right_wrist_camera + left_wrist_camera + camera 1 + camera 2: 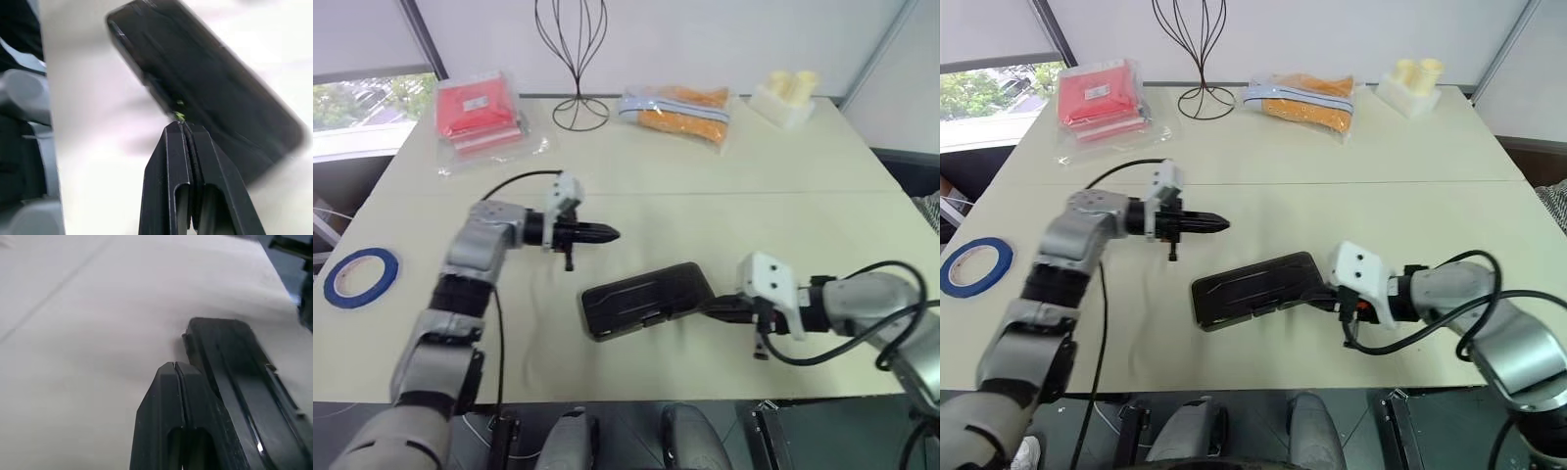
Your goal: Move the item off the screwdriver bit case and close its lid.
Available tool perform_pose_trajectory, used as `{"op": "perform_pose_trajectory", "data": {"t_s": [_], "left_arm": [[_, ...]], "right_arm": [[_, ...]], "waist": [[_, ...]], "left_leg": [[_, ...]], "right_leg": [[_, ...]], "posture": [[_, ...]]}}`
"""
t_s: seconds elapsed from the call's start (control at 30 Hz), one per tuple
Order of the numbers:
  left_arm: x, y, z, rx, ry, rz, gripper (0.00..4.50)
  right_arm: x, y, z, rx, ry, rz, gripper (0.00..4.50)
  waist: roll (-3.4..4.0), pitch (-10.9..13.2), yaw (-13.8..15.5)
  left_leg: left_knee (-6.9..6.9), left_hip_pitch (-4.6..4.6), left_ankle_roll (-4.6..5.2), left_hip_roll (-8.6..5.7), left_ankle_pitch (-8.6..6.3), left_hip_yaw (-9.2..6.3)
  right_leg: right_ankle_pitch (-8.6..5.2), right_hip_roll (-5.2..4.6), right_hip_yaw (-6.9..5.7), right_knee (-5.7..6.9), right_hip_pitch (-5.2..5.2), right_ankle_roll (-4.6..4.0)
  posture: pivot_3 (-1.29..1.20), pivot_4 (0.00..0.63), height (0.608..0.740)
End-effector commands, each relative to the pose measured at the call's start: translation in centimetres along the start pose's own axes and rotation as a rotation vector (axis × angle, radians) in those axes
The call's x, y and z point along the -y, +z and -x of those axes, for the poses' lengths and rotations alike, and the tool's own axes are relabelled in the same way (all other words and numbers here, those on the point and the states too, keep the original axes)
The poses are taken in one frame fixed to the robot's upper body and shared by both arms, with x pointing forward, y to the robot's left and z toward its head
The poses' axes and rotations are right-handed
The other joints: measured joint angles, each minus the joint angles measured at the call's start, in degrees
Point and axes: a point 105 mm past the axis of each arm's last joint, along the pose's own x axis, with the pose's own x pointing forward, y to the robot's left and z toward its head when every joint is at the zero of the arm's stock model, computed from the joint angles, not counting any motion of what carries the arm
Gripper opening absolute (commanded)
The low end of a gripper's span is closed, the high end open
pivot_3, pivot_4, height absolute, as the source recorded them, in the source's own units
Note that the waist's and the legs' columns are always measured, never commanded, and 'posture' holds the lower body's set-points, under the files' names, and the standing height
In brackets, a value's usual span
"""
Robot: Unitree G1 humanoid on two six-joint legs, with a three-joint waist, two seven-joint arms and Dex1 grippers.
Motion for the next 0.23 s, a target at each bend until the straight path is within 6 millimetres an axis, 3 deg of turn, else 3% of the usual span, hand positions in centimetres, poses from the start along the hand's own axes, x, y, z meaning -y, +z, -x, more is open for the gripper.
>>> {"op": "perform_pose_trajectory", "data": {"t_s": [0.03,0.23], "left_arm": [[1.9,1.7,2.4,0.031,0.007,-0.015,0.00],[4.6,1.5,4.6,0.034,0.094,0.043,0.00]], "right_arm": [[1.2,1.6,2.1,0.017,-0.042,0.077,0.03],[3.3,2.0,3.5,0.007,-0.091,0.123,0.03]], "waist": [[0.01,0.0,0.1],[0.00,0.0,0.4]], "left_leg": [[0.00,0.00,0.00,0.01,0.00,0.00],[0.02,0.00,-0.01,0.01,0.00,-0.01]], "right_leg": [[0.00,0.00,0.00,0.00,0.00,0.00],[0.00,-0.15,-0.01,-0.05,0.07,0.00]], "posture": [[0.00,0.150,0.740],[0.00,0.150,0.740]]}}
